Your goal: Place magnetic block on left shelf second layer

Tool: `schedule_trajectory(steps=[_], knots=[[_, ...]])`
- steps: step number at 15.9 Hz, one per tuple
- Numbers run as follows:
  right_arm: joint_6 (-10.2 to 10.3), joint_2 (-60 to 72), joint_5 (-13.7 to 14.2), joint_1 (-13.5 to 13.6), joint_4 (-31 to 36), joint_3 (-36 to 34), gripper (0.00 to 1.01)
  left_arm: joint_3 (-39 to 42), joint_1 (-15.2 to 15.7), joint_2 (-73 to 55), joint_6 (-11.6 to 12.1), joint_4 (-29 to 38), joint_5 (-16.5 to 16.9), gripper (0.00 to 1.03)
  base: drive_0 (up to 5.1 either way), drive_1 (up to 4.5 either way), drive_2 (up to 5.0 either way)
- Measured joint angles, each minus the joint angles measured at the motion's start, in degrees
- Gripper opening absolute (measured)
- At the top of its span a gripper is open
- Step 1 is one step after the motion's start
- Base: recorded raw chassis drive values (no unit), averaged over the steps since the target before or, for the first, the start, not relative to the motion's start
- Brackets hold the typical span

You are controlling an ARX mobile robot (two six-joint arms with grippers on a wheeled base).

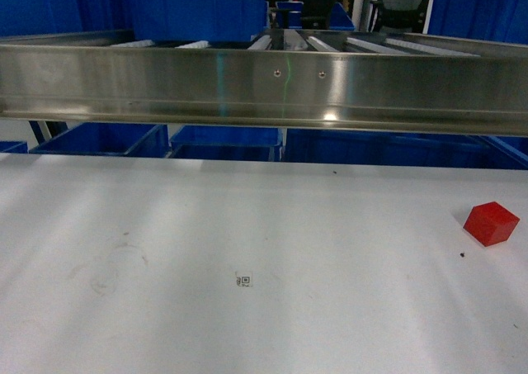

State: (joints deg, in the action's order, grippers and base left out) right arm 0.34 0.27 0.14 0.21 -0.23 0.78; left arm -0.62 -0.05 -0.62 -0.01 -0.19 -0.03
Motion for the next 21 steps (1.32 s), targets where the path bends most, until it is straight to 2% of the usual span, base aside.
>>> schedule_trajectory(steps=[18, 19, 20, 21], knots=[[0.02, 0.04, -0.09, -0.02, -0.11, 0.0, 0.98, 0.0, 0.0, 0.0, 0.0, 0.02, 0.0, 0.98, 0.0, 0.0, 0.0], [2.32, 3.74, -2.97, -1.09, -1.77, 0.76, 0.98, 0.0, 0.0, 0.0, 0.0, 0.0, 0.0, 0.98, 0.0, 0.0, 0.0], [6.38, 14.8, -7.13, -3.63, 5.79, 1.29, 0.98, 0.0, 0.0, 0.0, 0.02, 0.02, 0.02, 0.98, 0.0, 0.0, 0.0], [8.2, 26.12, -8.39, -4.11, 14.27, 2.86, 0.98, 0.0, 0.0, 0.0, 0.0, 0.0, 0.0, 0.98, 0.0, 0.0, 0.0]])
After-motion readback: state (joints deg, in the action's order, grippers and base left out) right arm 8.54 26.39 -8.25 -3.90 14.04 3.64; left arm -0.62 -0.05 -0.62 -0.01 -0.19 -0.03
